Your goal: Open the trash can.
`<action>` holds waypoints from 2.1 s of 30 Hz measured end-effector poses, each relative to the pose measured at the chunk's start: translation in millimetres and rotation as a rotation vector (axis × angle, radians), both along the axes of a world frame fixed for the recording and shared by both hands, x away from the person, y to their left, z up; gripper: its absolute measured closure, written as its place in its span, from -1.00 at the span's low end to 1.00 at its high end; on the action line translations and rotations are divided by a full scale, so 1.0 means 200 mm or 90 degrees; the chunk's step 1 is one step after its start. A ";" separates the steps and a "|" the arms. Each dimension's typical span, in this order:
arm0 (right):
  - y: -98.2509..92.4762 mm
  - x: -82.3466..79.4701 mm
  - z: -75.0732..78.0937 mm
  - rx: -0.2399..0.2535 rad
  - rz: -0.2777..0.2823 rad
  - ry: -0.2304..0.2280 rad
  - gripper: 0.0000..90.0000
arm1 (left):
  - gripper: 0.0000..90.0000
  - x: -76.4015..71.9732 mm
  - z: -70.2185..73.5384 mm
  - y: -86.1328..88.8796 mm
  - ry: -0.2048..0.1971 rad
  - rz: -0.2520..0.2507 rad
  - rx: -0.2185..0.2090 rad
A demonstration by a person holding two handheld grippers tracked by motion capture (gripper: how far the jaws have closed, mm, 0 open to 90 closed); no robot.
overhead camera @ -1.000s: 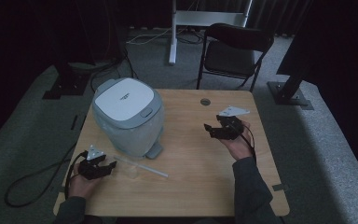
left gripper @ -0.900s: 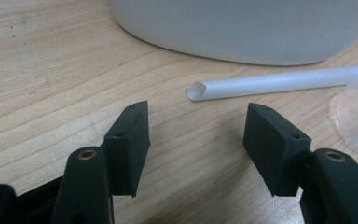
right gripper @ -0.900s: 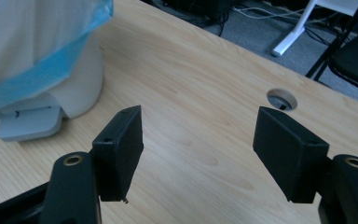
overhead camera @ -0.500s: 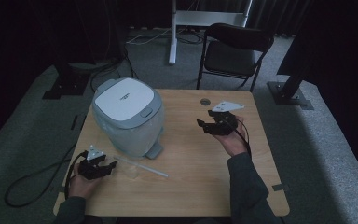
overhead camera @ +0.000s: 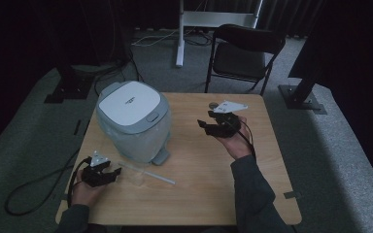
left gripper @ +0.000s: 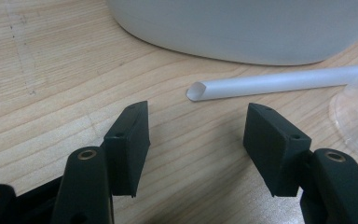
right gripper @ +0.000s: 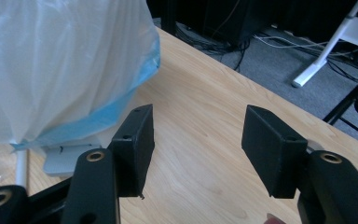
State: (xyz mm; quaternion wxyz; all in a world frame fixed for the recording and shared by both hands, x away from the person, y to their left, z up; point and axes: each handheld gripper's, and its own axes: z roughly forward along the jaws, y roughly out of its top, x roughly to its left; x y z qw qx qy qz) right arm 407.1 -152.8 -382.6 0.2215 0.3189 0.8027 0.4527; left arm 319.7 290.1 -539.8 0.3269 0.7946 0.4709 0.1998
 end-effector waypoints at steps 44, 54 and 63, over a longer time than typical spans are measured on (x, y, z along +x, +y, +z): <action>0.29 -0.05 0.22 0.051 0.140 -0.030 1.00 | -0.09 0.00 0.00 0.00 0.000 0.000 -0.001; 0.33 -0.05 0.27 0.064 0.156 -0.034 1.00 | -0.09 0.00 0.00 0.00 0.001 0.000 0.000; 0.40 -0.04 0.31 0.066 0.178 -0.034 1.00 | -0.09 0.00 0.00 0.00 0.001 0.000 -0.001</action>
